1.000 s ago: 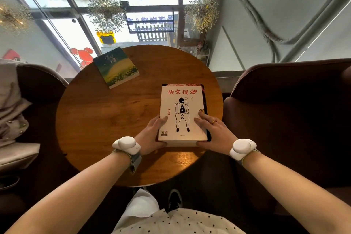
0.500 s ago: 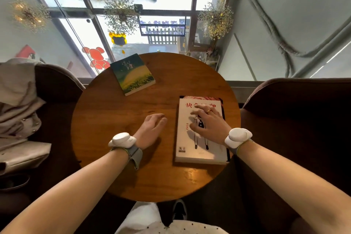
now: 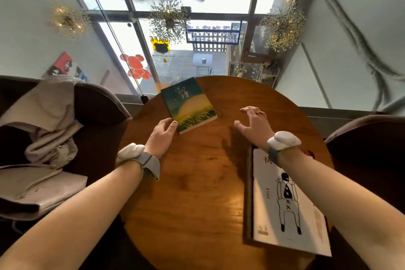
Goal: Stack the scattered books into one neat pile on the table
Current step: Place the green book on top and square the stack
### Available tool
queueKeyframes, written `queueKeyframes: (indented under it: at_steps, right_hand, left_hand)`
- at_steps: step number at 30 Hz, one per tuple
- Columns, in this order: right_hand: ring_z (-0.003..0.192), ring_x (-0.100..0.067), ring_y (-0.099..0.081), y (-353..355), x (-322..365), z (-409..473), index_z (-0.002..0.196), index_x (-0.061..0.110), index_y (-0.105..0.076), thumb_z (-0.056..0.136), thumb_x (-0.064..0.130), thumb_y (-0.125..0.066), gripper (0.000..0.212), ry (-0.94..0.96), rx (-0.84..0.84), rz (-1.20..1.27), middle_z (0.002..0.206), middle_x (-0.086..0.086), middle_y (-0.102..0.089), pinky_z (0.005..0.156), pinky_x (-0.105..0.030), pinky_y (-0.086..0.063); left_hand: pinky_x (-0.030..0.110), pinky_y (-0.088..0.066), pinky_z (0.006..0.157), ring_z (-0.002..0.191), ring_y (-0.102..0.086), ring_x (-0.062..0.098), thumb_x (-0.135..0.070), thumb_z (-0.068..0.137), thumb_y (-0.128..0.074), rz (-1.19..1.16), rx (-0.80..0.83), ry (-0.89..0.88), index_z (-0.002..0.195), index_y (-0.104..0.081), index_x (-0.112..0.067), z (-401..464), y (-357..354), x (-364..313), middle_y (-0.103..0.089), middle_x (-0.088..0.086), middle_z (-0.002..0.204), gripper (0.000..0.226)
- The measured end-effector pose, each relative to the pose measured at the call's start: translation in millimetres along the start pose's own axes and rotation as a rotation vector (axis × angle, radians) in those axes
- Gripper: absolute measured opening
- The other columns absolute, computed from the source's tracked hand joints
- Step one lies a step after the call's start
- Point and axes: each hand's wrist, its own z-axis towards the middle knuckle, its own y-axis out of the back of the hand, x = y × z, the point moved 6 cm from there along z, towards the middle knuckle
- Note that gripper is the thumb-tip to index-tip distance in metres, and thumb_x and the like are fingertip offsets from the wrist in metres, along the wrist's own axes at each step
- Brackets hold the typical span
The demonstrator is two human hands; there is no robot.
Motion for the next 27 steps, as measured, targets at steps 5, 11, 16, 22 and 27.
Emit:
queueKeyframes:
  at_steps: [5, 11, 16, 22, 27]
  right_hand:
    - [0.140, -0.030, -0.028, -19.0, 5.8, 40.5, 0.143, 0.010, -0.036, 0.091, 0.033, -0.056, 0.060, -0.128, 0.028, 0.064, 0.150, -0.011, -0.036, 0.115, -0.041, -0.026]
    - [0.142, -0.030, -0.027, -40.8, 14.9, 77.8, 0.146, 0.003, -0.031, 0.092, 0.026, -0.054, 0.063, -0.212, 0.078, 0.083, 0.152, -0.018, -0.033, 0.115, -0.034, -0.020]
    - [0.141, -0.030, -0.032, -75.5, 14.3, 98.2, 0.148, 0.008, -0.028, 0.091, 0.028, -0.057, 0.067, -0.337, 0.214, 0.253, 0.154, -0.015, -0.032, 0.115, -0.037, -0.028]
    - [0.125, -0.030, -0.052, -102.1, 25.7, 116.3, 0.141, 0.004, -0.040, 0.090, 0.021, -0.057, 0.056, -0.391, 0.197, 0.433, 0.138, -0.013, -0.053, 0.107, -0.040, -0.041]
    - [0.109, -0.030, -0.063, -108.3, 16.2, 122.2, 0.123, 0.002, -0.059, 0.082, 0.009, -0.066, 0.041, -0.468, 0.174, 0.465, 0.118, -0.014, -0.066, 0.098, -0.043, -0.050]
  left_hand:
    - [0.048, -0.037, 0.109, 0.134, -0.040, 0.026, -0.044, 0.096, -0.042, -0.060, 0.008, 0.067, 0.142, -0.037, -0.017, 38.8, 9.1, 9.3, -0.042, 0.007, 0.148, 0.054]
    - [0.048, -0.037, 0.109, 0.134, -0.041, 0.026, -0.049, 0.092, -0.045, -0.168, 0.044, 0.189, 0.145, -0.031, -0.018, 76.8, 7.3, 21.5, -0.041, 0.007, 0.148, 0.063]
    - [0.045, -0.038, 0.101, 0.136, -0.038, 0.029, -0.046, 0.093, -0.046, -0.381, 0.085, 0.373, 0.147, -0.028, -0.016, 92.3, -8.4, 37.5, -0.037, 0.008, 0.151, 0.065]
    - [0.045, -0.035, 0.101, 0.135, -0.038, 0.024, -0.044, 0.093, -0.047, -0.552, 0.108, 0.513, 0.143, -0.035, -0.018, 102.2, -26.7, 51.4, -0.042, 0.004, 0.147, 0.058]
    - [0.044, -0.033, 0.099, 0.114, -0.049, 0.020, -0.043, 0.096, -0.041, -0.730, 0.139, 0.573, 0.122, -0.051, -0.019, 101.2, -33.0, 44.2, -0.057, 0.001, 0.116, 0.037]
